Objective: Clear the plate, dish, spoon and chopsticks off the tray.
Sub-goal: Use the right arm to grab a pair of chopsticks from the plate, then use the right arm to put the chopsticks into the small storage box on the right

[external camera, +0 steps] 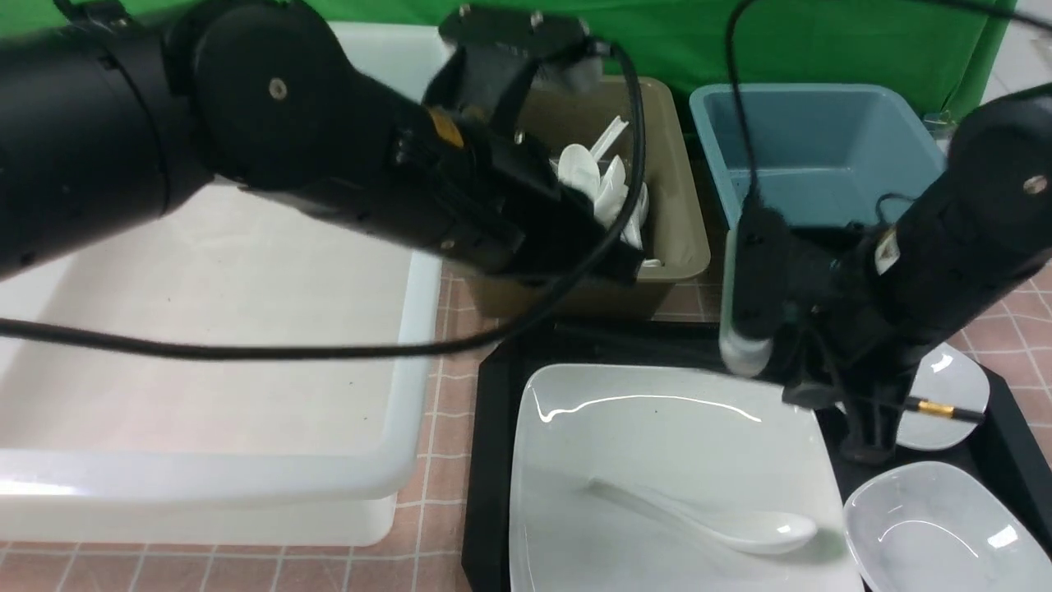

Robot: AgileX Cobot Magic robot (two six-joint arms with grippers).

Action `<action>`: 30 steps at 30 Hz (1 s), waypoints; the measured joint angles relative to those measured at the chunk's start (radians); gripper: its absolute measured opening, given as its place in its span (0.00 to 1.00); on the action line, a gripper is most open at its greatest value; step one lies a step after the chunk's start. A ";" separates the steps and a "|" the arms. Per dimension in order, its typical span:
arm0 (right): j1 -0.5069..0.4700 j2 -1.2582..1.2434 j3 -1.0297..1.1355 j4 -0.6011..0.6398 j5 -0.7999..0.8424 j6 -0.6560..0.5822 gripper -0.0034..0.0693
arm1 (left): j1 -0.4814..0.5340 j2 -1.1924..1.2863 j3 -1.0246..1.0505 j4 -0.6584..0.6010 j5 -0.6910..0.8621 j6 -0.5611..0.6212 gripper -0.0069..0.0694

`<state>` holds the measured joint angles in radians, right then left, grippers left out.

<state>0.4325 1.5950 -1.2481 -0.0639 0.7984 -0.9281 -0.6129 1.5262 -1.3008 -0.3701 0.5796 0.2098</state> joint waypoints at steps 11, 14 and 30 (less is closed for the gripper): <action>-0.269 0.062 -0.131 0.028 -0.504 0.367 0.28 | 0.000 0.045 -0.041 0.000 -0.336 0.022 0.09; -0.304 0.144 -0.148 0.033 -0.674 0.469 0.28 | 0.000 0.087 -0.041 0.001 -0.374 0.049 0.09; -0.366 0.469 -0.161 0.037 -0.932 0.689 0.33 | 0.000 0.147 -0.042 0.070 -0.107 0.054 0.09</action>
<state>0.0667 2.0641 -1.4092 -0.0270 -0.1339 -0.2396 -0.6129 1.6730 -1.3426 -0.3003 0.4730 0.2636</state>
